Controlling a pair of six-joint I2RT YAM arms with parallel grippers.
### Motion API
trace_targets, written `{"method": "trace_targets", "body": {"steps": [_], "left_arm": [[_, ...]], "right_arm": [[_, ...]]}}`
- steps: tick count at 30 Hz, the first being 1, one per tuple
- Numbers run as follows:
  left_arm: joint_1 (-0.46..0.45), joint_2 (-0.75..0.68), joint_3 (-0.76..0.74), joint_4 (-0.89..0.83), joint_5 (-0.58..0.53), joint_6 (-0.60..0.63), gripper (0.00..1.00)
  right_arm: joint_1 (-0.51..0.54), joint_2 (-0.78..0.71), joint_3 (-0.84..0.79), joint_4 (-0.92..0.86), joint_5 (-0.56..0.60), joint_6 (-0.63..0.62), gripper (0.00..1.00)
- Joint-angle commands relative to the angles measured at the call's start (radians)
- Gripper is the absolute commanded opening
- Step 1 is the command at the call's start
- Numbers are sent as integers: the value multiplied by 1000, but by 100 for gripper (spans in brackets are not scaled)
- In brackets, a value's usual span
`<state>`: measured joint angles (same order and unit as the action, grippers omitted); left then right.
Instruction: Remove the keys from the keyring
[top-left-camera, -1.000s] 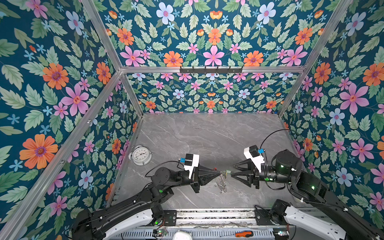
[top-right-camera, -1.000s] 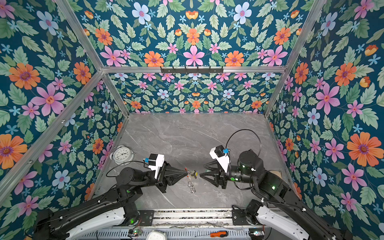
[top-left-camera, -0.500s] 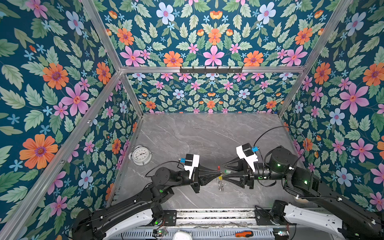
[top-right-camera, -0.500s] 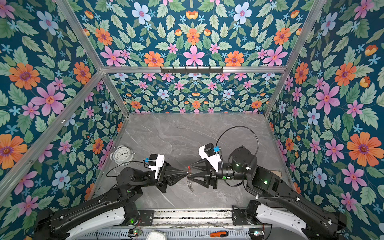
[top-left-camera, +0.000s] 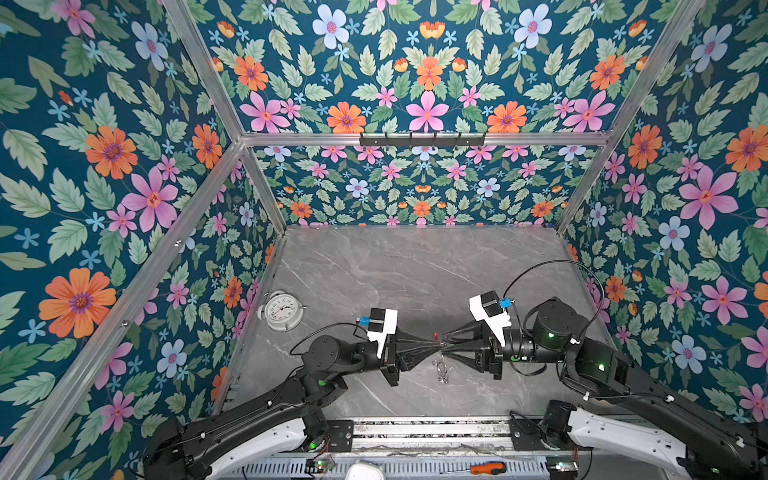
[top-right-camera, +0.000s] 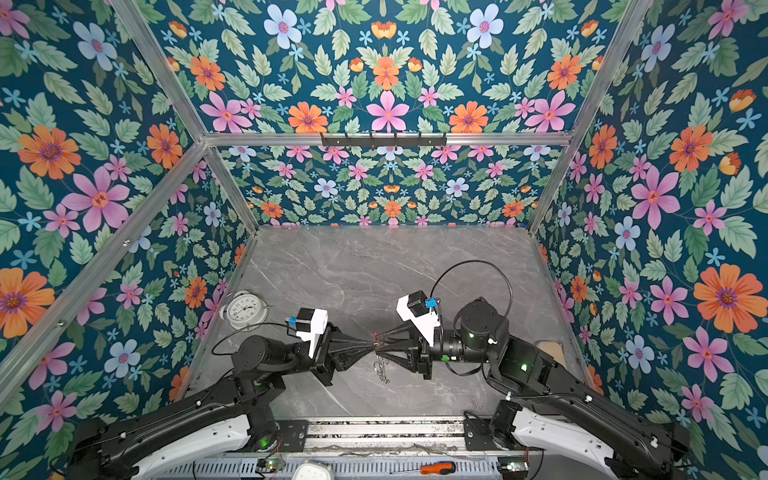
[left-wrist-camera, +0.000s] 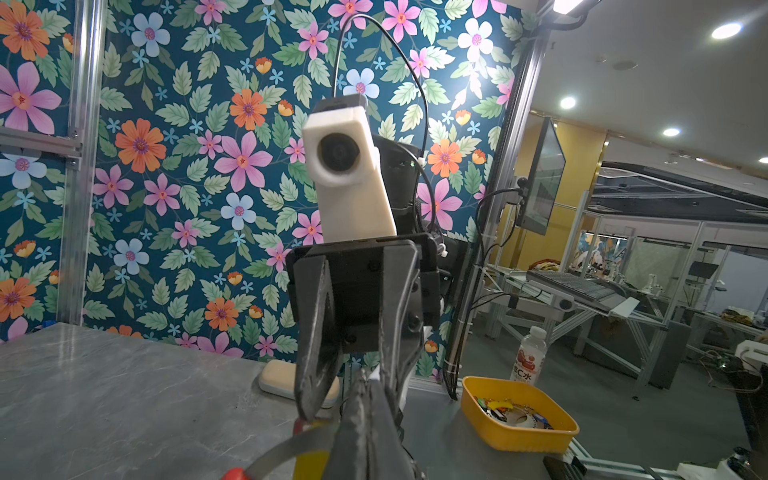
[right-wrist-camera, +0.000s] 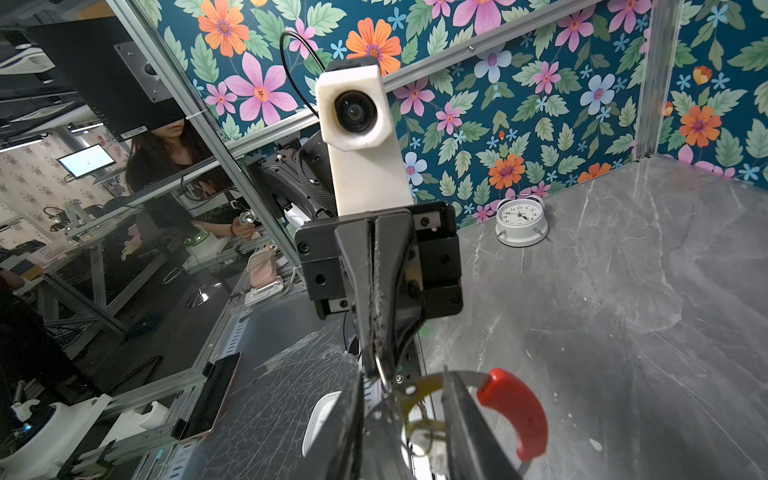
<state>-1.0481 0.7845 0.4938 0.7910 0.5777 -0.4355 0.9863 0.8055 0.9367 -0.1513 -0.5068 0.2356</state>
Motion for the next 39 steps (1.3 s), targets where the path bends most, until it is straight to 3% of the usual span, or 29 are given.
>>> {"method": "trace_targets", "body": {"steps": [1,7,15,20,24,29,35,39], "left_arm": [[0,-1,-1,47,-8,7,0],[0,-2,-4,48,-21,7,0],[-1,0,-2,40,-31,7,0],[0,-6,13,-18,-54,-3,0],[0,-23,33,-108,-76,-11,27],[0,-44,80,-274,-88,-13,50],[0,-14,176,-489,-64,8,62],[0,49,261,-606,1,35,56]], "right_arm": [[2,0,-4,36,-9,5,29],[1,-2,-15,36,-10,9,21],[2,-7,-18,21,0,8,0],[2,-14,-10,-22,31,7,0],[2,-26,0,-99,83,5,0],[1,-43,21,-209,131,-13,0],[1,-39,70,-311,160,-37,0],[1,-15,120,-375,162,-54,0]]}}
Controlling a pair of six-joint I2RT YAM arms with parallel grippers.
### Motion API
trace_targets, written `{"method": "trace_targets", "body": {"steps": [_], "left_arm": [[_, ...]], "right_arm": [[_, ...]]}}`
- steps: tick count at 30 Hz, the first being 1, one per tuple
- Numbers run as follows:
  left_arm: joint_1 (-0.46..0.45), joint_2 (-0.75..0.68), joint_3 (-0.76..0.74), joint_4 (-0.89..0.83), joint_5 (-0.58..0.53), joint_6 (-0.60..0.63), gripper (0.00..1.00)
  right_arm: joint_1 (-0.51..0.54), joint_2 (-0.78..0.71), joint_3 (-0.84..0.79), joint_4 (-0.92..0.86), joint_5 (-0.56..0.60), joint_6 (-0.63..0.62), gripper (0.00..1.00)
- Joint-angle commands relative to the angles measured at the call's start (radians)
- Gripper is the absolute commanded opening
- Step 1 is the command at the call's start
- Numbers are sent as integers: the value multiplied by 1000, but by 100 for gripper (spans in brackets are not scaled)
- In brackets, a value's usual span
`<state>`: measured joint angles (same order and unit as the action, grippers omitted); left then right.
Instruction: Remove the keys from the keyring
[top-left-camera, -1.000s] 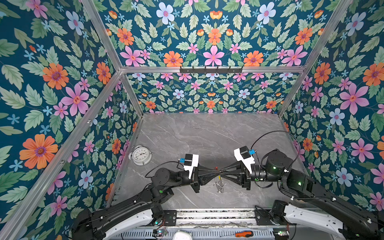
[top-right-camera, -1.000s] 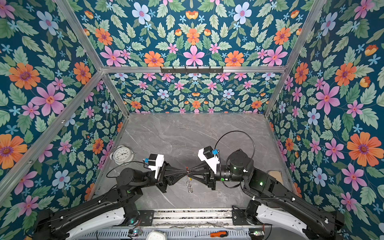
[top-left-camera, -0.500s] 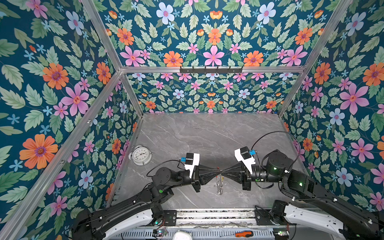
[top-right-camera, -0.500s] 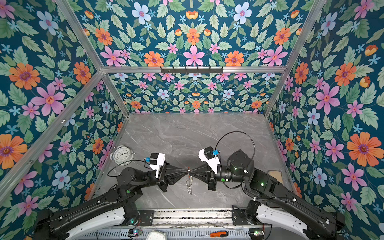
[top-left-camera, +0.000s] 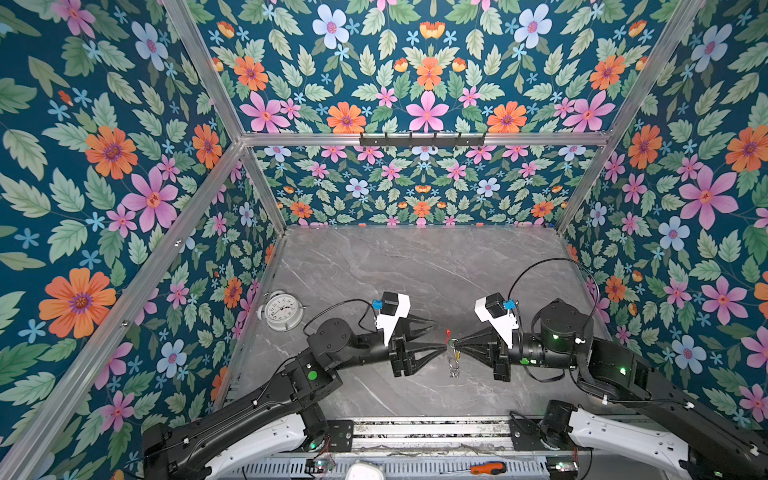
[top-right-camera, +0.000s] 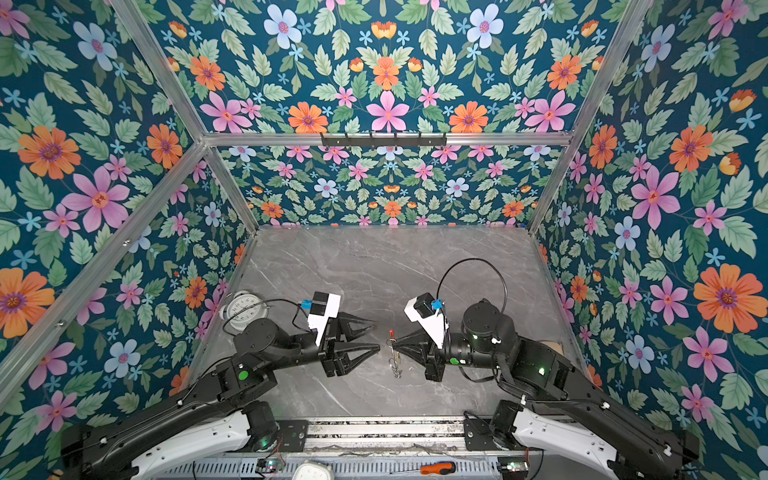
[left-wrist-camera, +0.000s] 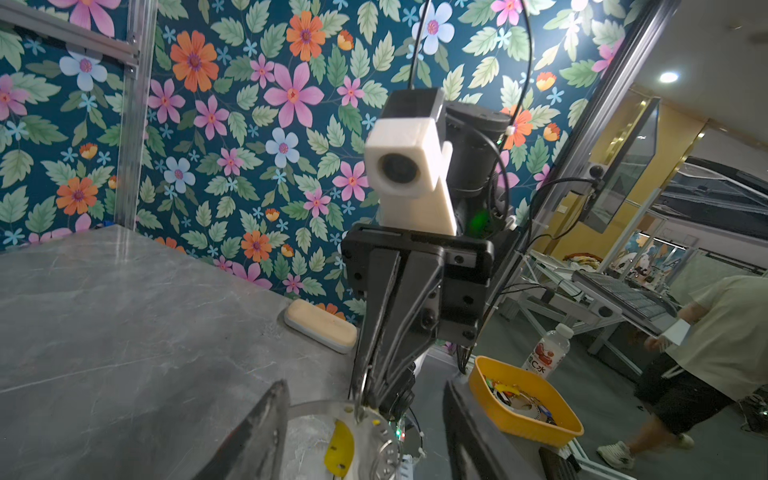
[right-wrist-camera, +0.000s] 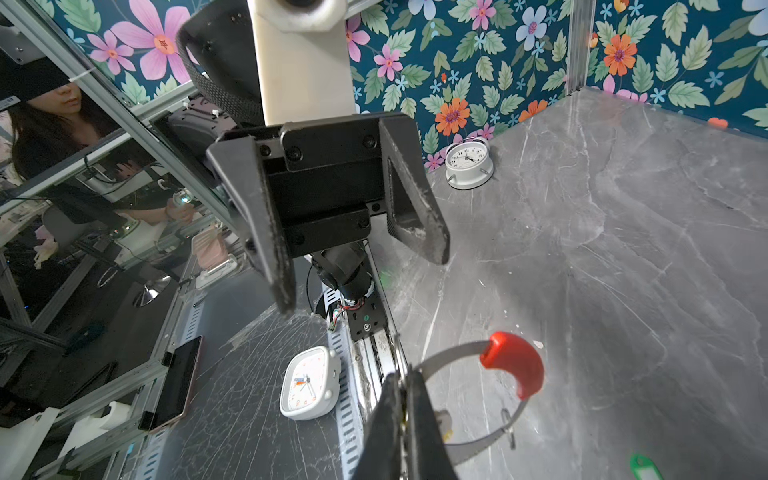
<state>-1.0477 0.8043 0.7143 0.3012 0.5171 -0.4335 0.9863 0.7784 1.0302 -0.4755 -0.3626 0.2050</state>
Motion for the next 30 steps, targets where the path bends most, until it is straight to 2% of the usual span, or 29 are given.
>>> {"method": "trace_targets", "body": {"steps": [1,6,13,19,27,30], "left_arm": [[0,43,52,-129,83,36,54],[0,88,112,-200,130,53,40],[-1,122,140,-215,174,53,23],[0,137,152,-215,195,58,19],[0,141,153,-210,185,81,2],[-1,129,134,-172,158,88,0]], "right_arm": [[2,20,37,-65,18,-28,0],[1,37,68,-111,35,-42,0],[2,39,80,-119,57,-45,0],[2,53,86,-133,81,-49,0],[2,68,94,-143,100,-49,0],[2,72,94,-135,91,-44,0]]}}
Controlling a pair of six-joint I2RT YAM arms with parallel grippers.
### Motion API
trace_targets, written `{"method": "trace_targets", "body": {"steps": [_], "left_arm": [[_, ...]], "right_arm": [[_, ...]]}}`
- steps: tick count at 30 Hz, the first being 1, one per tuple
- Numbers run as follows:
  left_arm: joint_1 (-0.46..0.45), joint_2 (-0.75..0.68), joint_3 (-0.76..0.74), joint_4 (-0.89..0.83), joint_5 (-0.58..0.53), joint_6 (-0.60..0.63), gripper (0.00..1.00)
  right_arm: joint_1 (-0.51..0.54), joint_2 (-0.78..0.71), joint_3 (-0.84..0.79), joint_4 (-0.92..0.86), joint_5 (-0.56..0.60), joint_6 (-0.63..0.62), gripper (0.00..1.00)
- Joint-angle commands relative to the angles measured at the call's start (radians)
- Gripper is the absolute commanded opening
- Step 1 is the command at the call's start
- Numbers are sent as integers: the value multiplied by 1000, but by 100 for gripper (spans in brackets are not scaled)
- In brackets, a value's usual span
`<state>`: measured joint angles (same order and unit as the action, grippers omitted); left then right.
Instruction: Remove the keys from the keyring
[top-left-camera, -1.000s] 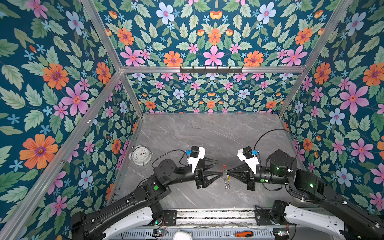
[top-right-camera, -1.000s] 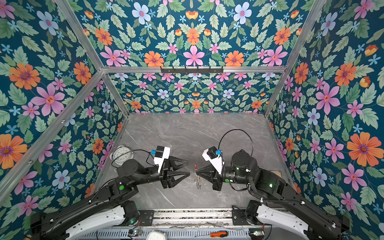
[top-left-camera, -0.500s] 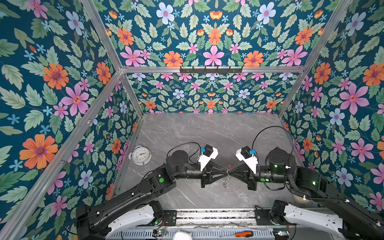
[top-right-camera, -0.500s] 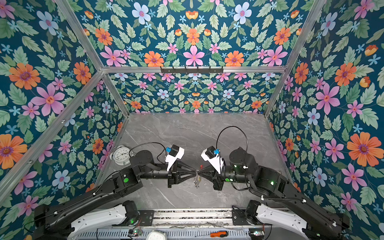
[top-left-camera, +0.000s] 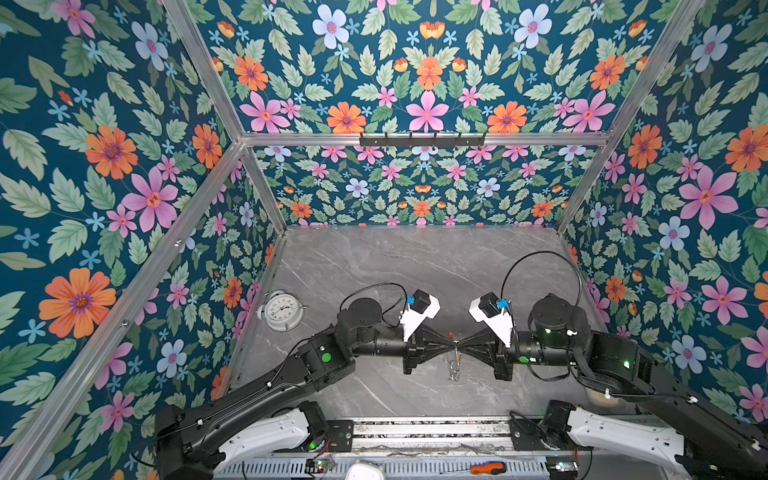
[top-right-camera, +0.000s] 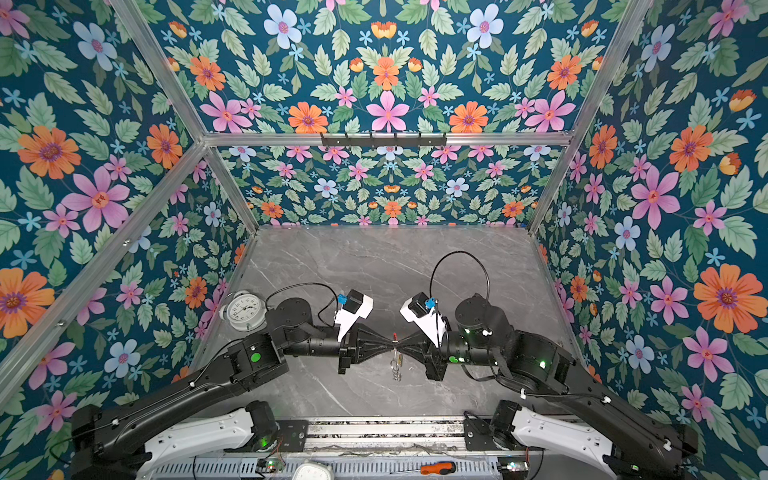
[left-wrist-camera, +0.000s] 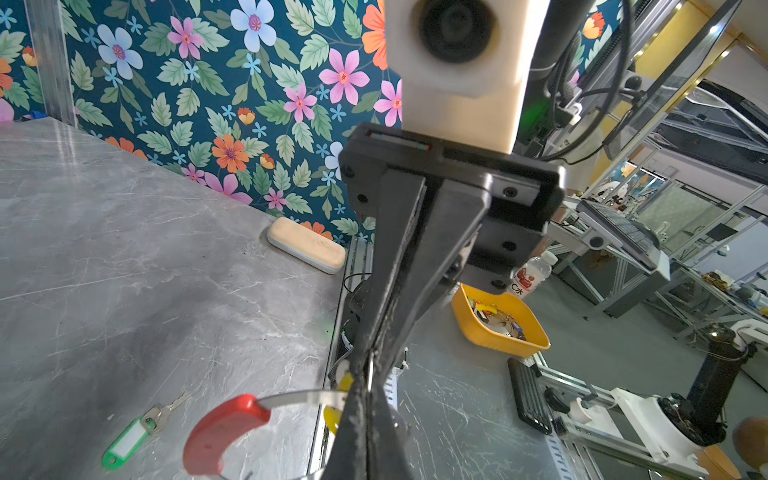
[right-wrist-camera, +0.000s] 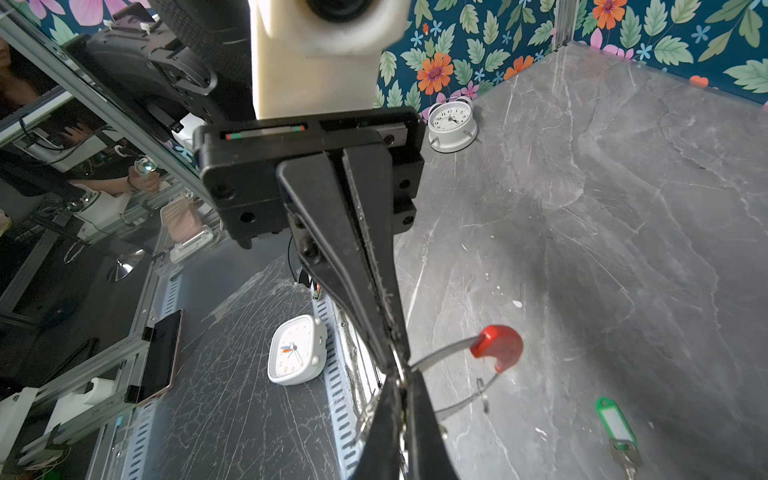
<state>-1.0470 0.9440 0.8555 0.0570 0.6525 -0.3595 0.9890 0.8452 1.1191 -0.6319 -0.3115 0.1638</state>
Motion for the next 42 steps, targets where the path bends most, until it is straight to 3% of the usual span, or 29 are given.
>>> {"method": "trace_targets", "body": {"steps": [1,4,10,15,19,29,38,42], "left_arm": [[-1,-17,-18,96,15,12,0],[-1,-40,-58,178,-16,0,0],[-2,-84,-122,285,-79,-2,0],[-2,-112,-180,396,-95,-18,0],[-2,-116,-210,469,-72,-37,0],[-1,-100,-234,546,-22,-71,0],[-1,-109,-248,583,-14,-95,0],[-1,-119,-251,586,-16,-99,0]], "right_arm": [[0,6,5,25,34,-1,0],[-1,4,3,46,30,2,0],[-1,-65,-48,185,29,18,30],[-1,-186,-186,429,21,66,43],[-1,-234,-275,557,-13,90,48],[-1,-202,-297,574,-147,76,51],[-1,-190,-304,543,-160,61,28],[-1,-201,-315,537,-152,63,26]]}}
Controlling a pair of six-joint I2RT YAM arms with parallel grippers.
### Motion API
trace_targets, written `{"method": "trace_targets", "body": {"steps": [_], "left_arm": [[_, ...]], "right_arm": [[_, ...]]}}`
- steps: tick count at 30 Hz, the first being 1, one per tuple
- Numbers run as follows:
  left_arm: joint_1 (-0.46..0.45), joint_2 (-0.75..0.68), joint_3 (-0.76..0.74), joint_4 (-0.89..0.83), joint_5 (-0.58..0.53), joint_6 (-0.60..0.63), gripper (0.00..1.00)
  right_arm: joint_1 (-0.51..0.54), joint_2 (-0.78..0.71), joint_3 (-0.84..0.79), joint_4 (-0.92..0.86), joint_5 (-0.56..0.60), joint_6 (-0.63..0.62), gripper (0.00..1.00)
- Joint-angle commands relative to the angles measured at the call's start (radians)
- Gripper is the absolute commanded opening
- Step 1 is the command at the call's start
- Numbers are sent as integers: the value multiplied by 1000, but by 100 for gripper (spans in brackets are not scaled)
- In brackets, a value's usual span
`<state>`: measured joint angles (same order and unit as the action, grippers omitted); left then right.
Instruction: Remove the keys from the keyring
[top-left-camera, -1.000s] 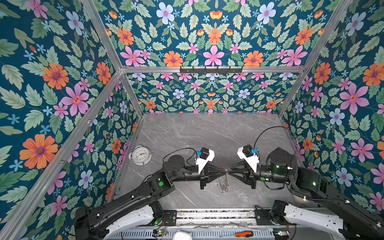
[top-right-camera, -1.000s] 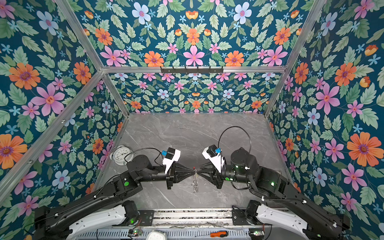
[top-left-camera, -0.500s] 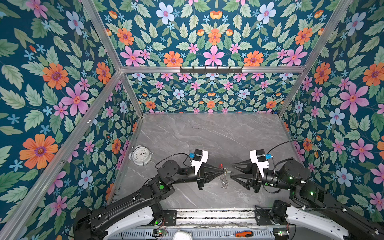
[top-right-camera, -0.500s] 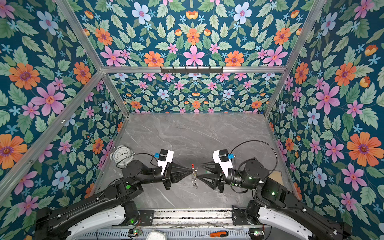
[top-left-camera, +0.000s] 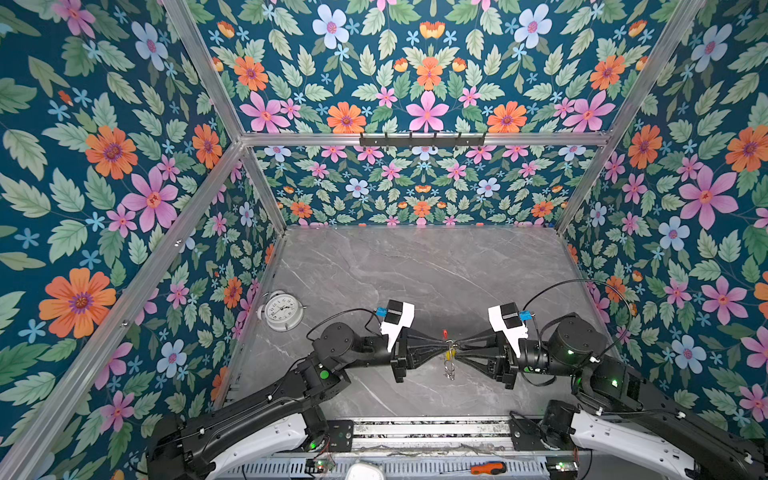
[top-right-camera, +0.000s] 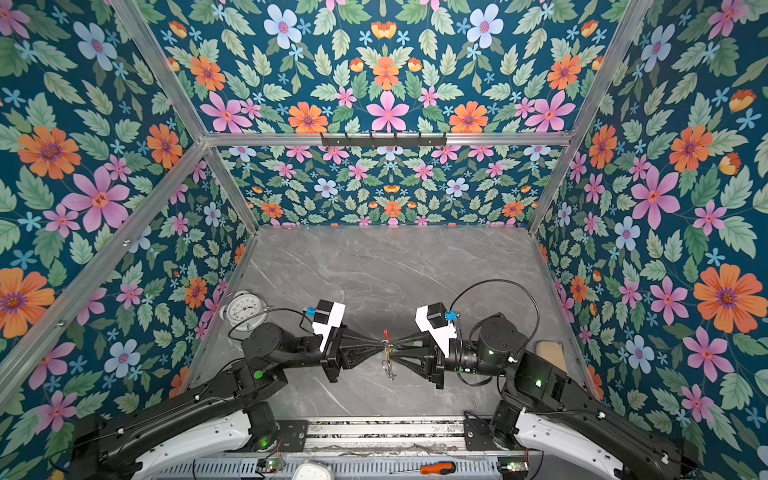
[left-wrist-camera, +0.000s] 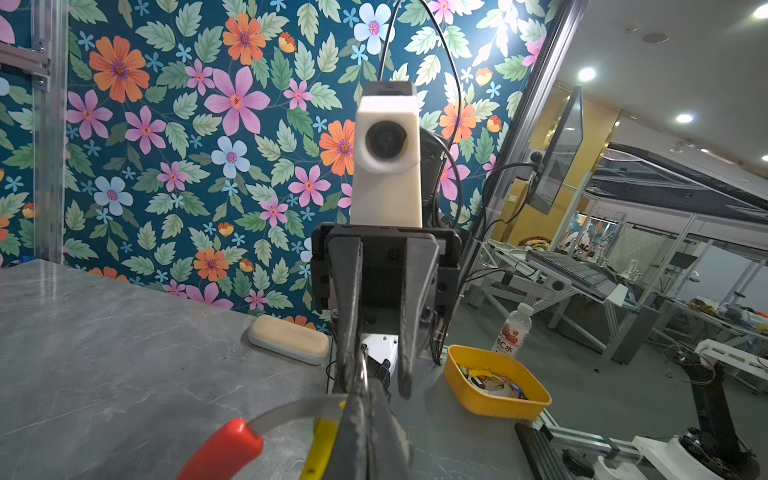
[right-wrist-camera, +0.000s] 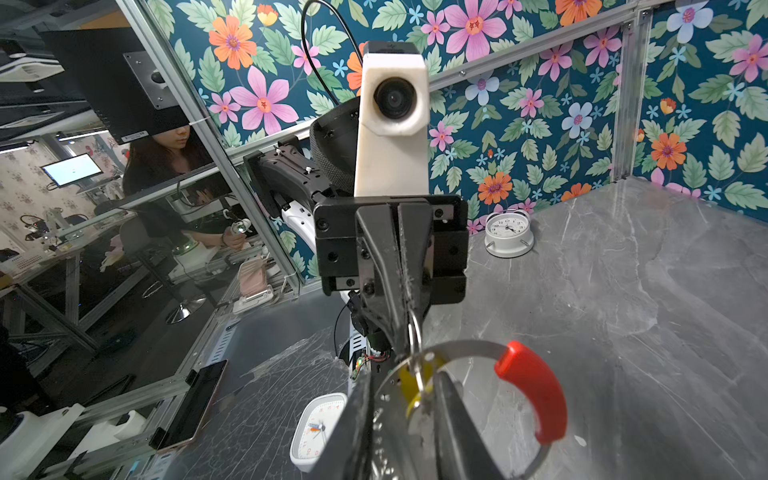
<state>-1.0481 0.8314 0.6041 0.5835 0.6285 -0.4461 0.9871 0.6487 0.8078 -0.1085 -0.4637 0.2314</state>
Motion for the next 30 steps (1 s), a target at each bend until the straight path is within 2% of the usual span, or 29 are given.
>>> {"method": "trace_targets", "body": {"steps": [1,5,11,18,30], "left_arm": [[0,-6,0,63,11,-14,0],[0,1,1,70,16,-19,0],[0,9,-4,93,25,-28,0],[0,-1,-8,101,13,-29,0],[0,3,-44,211,11,-57,0]], "right_arm": [[1,-6,-5,13,2,-4,25],[1,-5,-2,13,-2,-4,19],[1,6,6,11,-7,-5,16],[1,6,4,0,-4,-7,0],[1,22,-19,-7,-9,11,0]]}}
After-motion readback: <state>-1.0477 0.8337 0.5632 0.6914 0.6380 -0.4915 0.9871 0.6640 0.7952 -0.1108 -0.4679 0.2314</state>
